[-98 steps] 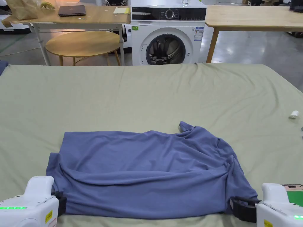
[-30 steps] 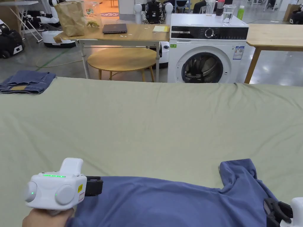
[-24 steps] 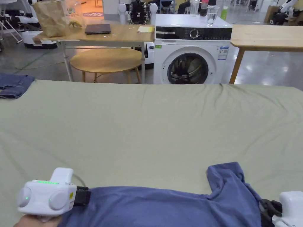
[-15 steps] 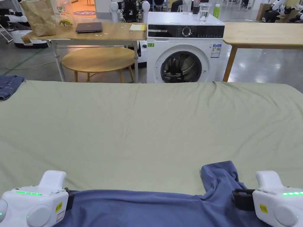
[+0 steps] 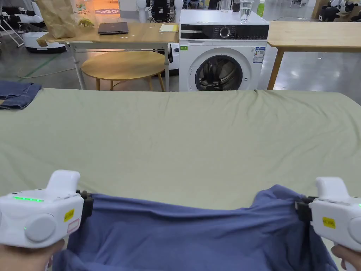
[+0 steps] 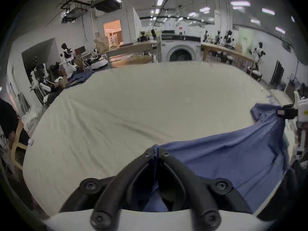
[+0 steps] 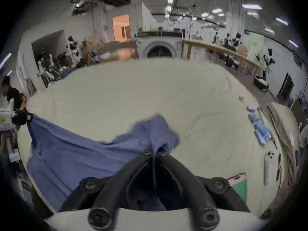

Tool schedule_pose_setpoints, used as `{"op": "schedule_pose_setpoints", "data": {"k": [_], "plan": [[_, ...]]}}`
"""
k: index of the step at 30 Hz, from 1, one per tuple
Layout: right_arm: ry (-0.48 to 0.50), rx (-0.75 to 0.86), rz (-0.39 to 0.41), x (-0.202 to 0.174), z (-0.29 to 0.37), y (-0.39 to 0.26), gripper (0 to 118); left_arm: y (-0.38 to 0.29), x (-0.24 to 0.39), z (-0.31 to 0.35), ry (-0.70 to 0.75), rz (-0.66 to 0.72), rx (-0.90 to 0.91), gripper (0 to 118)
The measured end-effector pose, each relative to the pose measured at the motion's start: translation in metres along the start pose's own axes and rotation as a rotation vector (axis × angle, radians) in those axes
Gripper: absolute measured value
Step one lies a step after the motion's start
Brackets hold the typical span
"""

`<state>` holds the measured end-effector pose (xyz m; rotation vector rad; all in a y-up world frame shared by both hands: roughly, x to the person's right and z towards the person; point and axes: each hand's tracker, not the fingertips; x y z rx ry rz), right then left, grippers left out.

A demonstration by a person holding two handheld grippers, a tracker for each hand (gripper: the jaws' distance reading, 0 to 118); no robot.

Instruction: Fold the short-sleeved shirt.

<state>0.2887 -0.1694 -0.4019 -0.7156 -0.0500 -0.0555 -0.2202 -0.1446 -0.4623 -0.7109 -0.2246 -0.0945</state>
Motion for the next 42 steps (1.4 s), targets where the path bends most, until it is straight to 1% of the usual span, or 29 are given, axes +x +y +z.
{"op": "schedule_pose_setpoints", "data": {"k": [2,5,8,9,11,14,15,17,19,20,21,22,23,24,25,30,31,32,33,34,35,37,38,39,40,42], "plan": [[0.011,0.066,0.021,0.000,0.042,-0.002,0,-0.004,0.001,0.038,-0.004,-0.006,0.049,0],[0.037,0.156,0.045,-0.001,0.105,-0.025,0,-0.024,-0.003,0.089,-0.031,0.003,0.095,0],[0.039,0.160,0.063,-0.004,0.143,-0.063,0,-0.060,-0.009,0.117,-0.069,0.001,0.069,0],[0.034,0.151,0.073,-0.005,0.148,-0.077,0,-0.074,-0.010,0.122,-0.067,-0.002,0.039,0],[0.008,0.077,0.089,-0.005,0.147,-0.112,0,-0.108,-0.012,0.125,-0.049,-0.018,-0.023,0],[0.014,-0.033,0.045,-0.005,0.132,-0.163,0,-0.156,-0.022,0.112,-0.056,0.053,-0.125,0],[0.000,-0.069,0.035,-0.005,0.126,-0.177,0,-0.168,-0.026,0.108,-0.054,0.084,-0.143,0],[-0.015,-0.090,0.006,-0.004,0.117,-0.192,0,-0.181,-0.026,0.101,-0.041,0.102,-0.148,0],[-0.005,-0.081,-0.022,-0.004,0.117,-0.190,1,-0.181,-0.022,0.103,-0.027,0.114,-0.123,2],[-0.007,-0.068,-0.028,-0.006,0.120,-0.185,5,-0.174,-0.016,0.109,-0.008,0.118,-0.090,14],[-0.006,-0.053,-0.024,-0.009,0.125,-0.174,15,-0.166,-0.009,0.114,0.022,0.102,-0.051,39],[-0.008,-0.028,-0.015,-0.014,0.130,-0.164,46,-0.158,-0.003,0.118,0.032,0.076,-0.020,79],[0.006,0.017,0.001,-0.020,0.136,-0.152,72,-0.148,0.006,0.123,0.038,0.049,0.028,98],[0.011,0.063,0.021,-0.029,0.141,-0.140,91,-0.138,0.014,0.128,0.038,0.029,0.083,103],[0.015,0.118,0.043,-0.037,0.147,-0.128,97,-0.127,0.024,0.132,0.043,0.016,0.134,103],[0.039,0.424,0.065,-0.092,0.171,-0.082,97,-0.077,0.075,0.135,0.012,-0.036,0.343,103],[0.023,0.462,0.064,-0.101,0.171,-0.077,95,-0.071,0.082,0.134,0.012,-0.032,0.369,102],[0.019,0.491,0.069,-0.108,0.171,-0.072,85,-0.069,0.089,0.133,0.020,-0.035,0.387,95],[0.018,0.530,0.070,-0.114,0.171,-0.070,62,-0.066,0.095,0.132,0.037,-0.043,0.412,75],[0.014,0.545,0.078,-0.119,0.171,-0.071,15,-0.066,0.097,0.130,0.040,-0.054,0.420,25],[0.012,0.535,0.085,-0.123,0.169,-0.070,2,-0.066,0.097,0.128,0.029,-0.054,0.417,0],[0.012,0.533,0.088,-0.124,0.168,-0.071,2,-0.074,0.091,0.125,0.033,-0.036,0.422,0],[0.024,0.532,0.089,-0.125,0.170,-0.073,2,-0.075,0.085,0.124,-0.003,-0.031,0.389,0],[0.037,0.522,0.090,-0.125,0.169,-0.073,2,-0.079,0.079,0.122,0.003,-0.011,0.345,0],[0.033,0.522,0.093,-0.125,0.168,-0.074,2,-0.082,0.073,0.123,0.007,-0.011,0.366,0],[0.030,0.517,0.106,-0.128,0.166,-0.076,2,-0.091,0.048,0.121,-0.004,0.042,0.323,0]]}}
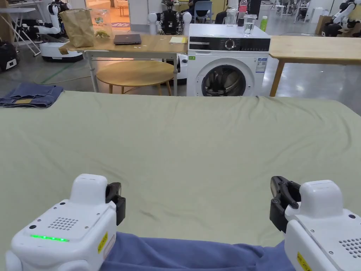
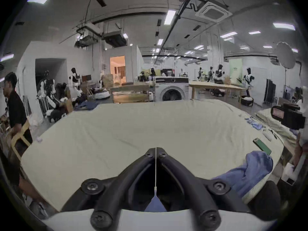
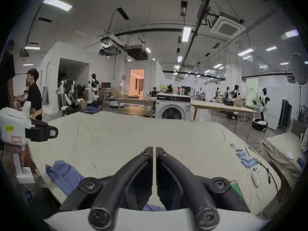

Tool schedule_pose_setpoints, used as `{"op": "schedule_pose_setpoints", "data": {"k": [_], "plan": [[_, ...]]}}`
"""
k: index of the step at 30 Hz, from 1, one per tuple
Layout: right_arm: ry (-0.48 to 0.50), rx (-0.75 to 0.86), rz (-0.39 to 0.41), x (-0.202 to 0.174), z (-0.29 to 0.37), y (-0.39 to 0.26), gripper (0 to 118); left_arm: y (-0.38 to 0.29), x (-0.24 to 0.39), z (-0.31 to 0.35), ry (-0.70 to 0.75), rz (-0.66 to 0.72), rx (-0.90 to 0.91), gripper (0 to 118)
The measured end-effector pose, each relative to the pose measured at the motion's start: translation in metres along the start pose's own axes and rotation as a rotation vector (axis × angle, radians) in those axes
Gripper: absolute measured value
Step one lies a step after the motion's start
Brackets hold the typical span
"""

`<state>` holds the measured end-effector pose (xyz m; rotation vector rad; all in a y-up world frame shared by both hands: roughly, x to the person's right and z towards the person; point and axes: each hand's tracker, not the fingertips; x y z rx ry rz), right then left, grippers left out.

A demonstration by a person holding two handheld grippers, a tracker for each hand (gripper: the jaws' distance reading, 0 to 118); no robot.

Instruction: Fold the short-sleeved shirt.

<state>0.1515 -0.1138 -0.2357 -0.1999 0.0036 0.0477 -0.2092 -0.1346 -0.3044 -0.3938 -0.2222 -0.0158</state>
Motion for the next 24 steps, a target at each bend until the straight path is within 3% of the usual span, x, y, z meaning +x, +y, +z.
{"op": "schedule_pose_setpoints", "data": {"k": [2,3,4,5,6,7,11,15,18,20,22,23,24], "plan": [[0.008,-0.015,-0.007,0.000,-0.002,-0.001,2,-0.011,-0.027,0.006,-0.003,0.077,-0.051,1],[0.011,-0.017,-0.009,-0.001,-0.003,-0.002,2,-0.019,-0.042,0.007,0.002,0.100,-0.070,14],[0.013,-0.022,-0.007,-0.006,-0.004,-0.003,2,-0.029,-0.062,0.008,0.018,0.127,-0.097,55],[0.013,-0.027,-0.004,-0.008,-0.005,-0.005,2,-0.041,-0.083,0.010,0.025,0.175,-0.118,86],[0.013,-0.032,0.000,-0.009,-0.006,-0.006,2,-0.051,-0.101,0.011,0.024,0.226,-0.139,107],[0.016,-0.041,0.002,-0.011,-0.007,-0.008,2,-0.062,-0.123,0.014,0.008,0.307,-0.160,114],[0.031,-0.075,-0.010,-0.021,-0.013,-0.015,2,-0.117,-0.191,0.009,-0.112,0.686,-0.239,114],[0.047,-0.101,-0.001,-0.031,-0.019,-0.019,2,-0.173,-0.198,-0.019,-0.309,0.969,-0.374,114],[0.053,-0.106,0.010,-0.034,-0.021,-0.017,2,-0.187,-0.184,-0.038,-0.473,1.053,-0.211,116],[0.053,-0.107,0.013,-0.034,-0.022,-0.013,2,-0.194,-0.171,-0.060,-0.564,1.226,-0.242,116],[0.050,-0.105,0.011,-0.032,-0.023,-0.012,2,-0.194,-0.151,-0.079,-0.671,1.270,-0.264,115],[0.047,-0.106,0.011,-0.031,-0.024,-0.011,2,-0.190,-0.145,-0.085,-0.663,1.244,-0.274,107],[0.044,-0.108,0.012,-0.030,-0.024,-0.011,2,-0.186,-0.141,-0.088,-0.623,1.213,-0.277,82]]}}
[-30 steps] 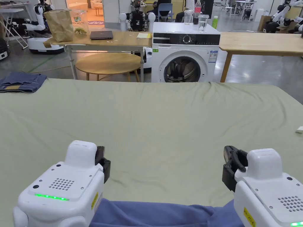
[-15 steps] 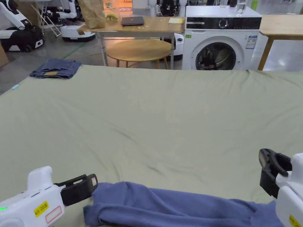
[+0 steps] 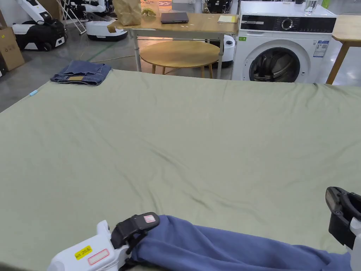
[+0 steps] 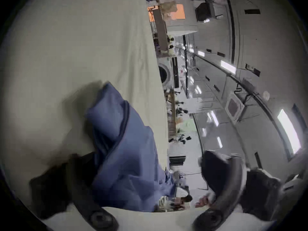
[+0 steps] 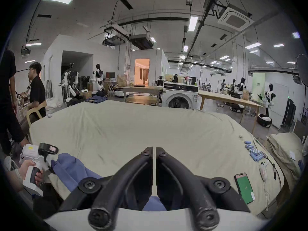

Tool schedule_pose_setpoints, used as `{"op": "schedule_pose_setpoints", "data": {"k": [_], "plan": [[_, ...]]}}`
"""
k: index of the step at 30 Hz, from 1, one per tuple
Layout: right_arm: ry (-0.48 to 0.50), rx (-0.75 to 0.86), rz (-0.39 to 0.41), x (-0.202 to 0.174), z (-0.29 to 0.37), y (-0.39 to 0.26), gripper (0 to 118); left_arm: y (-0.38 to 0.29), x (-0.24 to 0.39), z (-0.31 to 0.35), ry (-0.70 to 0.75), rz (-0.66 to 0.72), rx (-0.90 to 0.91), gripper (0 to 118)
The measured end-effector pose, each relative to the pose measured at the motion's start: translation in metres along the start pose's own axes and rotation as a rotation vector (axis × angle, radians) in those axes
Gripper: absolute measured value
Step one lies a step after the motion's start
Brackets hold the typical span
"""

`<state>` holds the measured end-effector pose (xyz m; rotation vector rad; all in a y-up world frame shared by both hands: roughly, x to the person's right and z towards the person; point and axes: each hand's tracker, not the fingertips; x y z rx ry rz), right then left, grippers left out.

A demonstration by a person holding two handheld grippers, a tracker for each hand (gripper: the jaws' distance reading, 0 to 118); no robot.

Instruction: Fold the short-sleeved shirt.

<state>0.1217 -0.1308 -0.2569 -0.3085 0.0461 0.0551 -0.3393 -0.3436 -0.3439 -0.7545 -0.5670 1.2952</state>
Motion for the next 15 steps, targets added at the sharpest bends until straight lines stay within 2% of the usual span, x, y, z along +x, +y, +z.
{"op": "schedule_pose_setpoints", "data": {"k": [1,2,3,6,9,11,15], "plan": [[-0.002,0.000,-0.001,0.001,0.000,0.000,2,0.002,0.001,-0.002,0.062,-0.012,-0.001,26],[-0.004,0.001,-0.003,0.003,0.000,0.000,2,0.002,0.001,-0.007,0.137,-0.007,-0.008,8],[-0.008,-0.001,-0.004,0.005,0.000,-0.001,2,0.001,-0.001,-0.010,0.213,-0.014,-0.012,8],[-0.017,-0.011,-0.014,0.009,0.000,-0.004,2,-0.001,0.007,0.001,0.184,-0.031,0.010,8],[-0.021,-0.021,-0.021,0.012,0.002,-0.009,2,0.012,0.024,0.024,0.264,-0.126,0.119,7],[-0.023,-0.026,-0.017,0.014,0.002,-0.011,2,0.020,0.042,0.038,0.353,-0.244,0.183,7],[-0.022,-0.030,-0.033,0.018,0.004,-0.014,2,0.025,0.090,0.045,0.594,-0.606,0.198,7]]}}
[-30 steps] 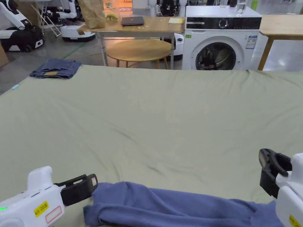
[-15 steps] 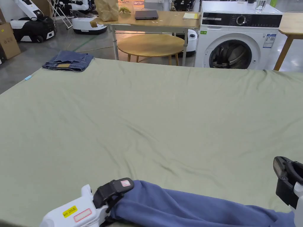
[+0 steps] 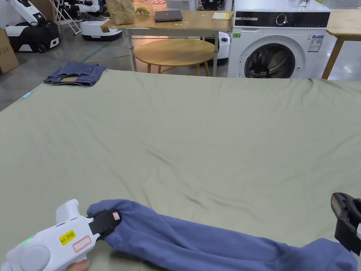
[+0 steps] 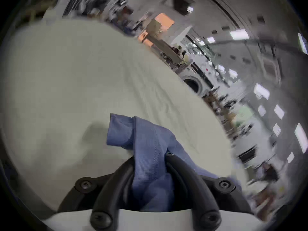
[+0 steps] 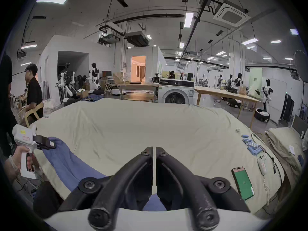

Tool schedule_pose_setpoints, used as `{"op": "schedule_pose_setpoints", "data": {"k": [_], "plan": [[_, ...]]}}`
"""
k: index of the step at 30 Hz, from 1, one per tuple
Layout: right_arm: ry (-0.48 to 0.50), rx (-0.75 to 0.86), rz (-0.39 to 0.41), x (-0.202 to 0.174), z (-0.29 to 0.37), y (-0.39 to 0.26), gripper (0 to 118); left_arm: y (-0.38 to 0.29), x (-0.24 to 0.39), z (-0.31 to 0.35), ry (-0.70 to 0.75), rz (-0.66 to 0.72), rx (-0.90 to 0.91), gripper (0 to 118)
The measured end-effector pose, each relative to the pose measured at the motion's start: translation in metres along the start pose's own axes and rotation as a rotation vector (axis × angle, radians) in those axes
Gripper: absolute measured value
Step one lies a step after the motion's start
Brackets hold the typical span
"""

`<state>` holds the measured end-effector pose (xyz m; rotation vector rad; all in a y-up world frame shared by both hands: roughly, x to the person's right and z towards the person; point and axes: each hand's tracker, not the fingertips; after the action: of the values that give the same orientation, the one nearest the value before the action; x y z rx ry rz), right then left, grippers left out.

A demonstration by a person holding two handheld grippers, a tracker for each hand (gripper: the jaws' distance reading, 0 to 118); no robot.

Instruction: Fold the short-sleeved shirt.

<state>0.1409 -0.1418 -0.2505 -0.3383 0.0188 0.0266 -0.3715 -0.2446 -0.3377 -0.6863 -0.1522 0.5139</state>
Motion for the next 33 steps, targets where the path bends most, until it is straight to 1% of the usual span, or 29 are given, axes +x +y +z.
{"op": "schedule_pose_setpoints", "data": {"k": [2,4,7,9,11,12,14,15,16,17,18,19,21,22,23,25,27,28,29,31,32,33], "plan": [[0.001,0.000,-0.003,0.001,0.001,-0.001,2,0.002,0.034,0.008,0.030,-0.180,0.009,7],[0.003,0.002,-0.005,0.001,0.001,-0.001,2,-0.006,0.081,0.013,0.088,-0.400,0.037,7],[0.010,0.004,-0.017,0.003,0.003,-0.003,2,-0.033,0.154,0.006,0.084,-0.698,0.061,7],[0.013,0.006,-0.018,0.005,0.006,-0.005,2,-0.064,0.200,-0.011,0.095,-0.873,0.010,7],[0.011,0.008,-0.017,0.008,0.009,-0.008,2,-0.099,0.230,-0.032,0.077,-1.021,-0.039,7],[0.010,0.006,-0.018,0.010,0.010,-0.009,2,-0.118,0.240,-0.044,0.083,-1.073,-0.072,7],[0.004,0.004,-0.026,0.016,0.013,-0.012,2,-0.145,0.248,-0.065,0.157,-1.159,-0.110,7],[-0.001,0.002,-0.035,0.020,0.015,-0.013,2,-0.155,0.245,-0.073,0.181,-1.185,-0.100,9],[-0.002,0.002,-0.044,0.024,0.016,-0.013,2,-0.159,0.241,-0.076,0.203,-1.192,-0.100,29],[-0.004,0.002,-0.053,0.028,0.018,-0.014,2,-0.156,0.237,-0.076,0.169,-1.133,-0.121,55],[-0.002,0.000,-0.059,0.032,0.019,-0.014,2,-0.147,0.232,-0.072,0.096,-1.015,-0.159,63],[0.005,-0.010,-0.063,0.035,0.019,-0.014,2,-0.137,0.229,-0.062,0.024,-0.919,-0.156,61],[0.015,-0.015,-0.073,0.039,0.021,-0.015,2,-0.105,0.218,-0.038,-0.151,-0.648,-0.115,69],[0.015,-0.014,-0.074,0.039,0.021,-0.016,2,-0.089,0.218,-0.026,-0.195,-0.534,-0.102,71],[0.018,-0.015,-0.076,0.040,0.022,-0.016,2,-0.076,0.209,-0.019,-0.210,-0.459,-0.082,73],[0.021,-0.013,-0.084,0.040,0.022,-0.017,2,-0.056,0.191,-0.014,-0.197,-0.362,-0.054,81],[0.033,-0.014,-0.100,0.040,0.022,-0.019,2,-0.046,0.175,-0.023,-0.168,-0.278,-0.098,81],[0.036,-0.016,-0.105,0.040,0.021,-0.020,2,-0.046,0.168,-0.029,-0.149,-0.251,-0.132,77],[0.038,-0.019,-0.107,0.040,0.019,-0.022,2,-0.049,0.161,-0.036,-0.146,-0.238,-0.180,62],[0.041,-0.024,-0.112,0.039,0.018,-0.025,2,-0.063,0.159,-0.050,-0.174,-0.214,-0.243,12],[0.044,-0.028,-0.119,0.040,0.018,-0.027,2,-0.071,0.159,-0.057,-0.192,-0.206,-0.279,8],[0.045,-0.032,-0.122,0.040,0.017,-0.028,2,-0.079,0.161,-0.063,-0.239,-0.198,-0.322,8]]}}
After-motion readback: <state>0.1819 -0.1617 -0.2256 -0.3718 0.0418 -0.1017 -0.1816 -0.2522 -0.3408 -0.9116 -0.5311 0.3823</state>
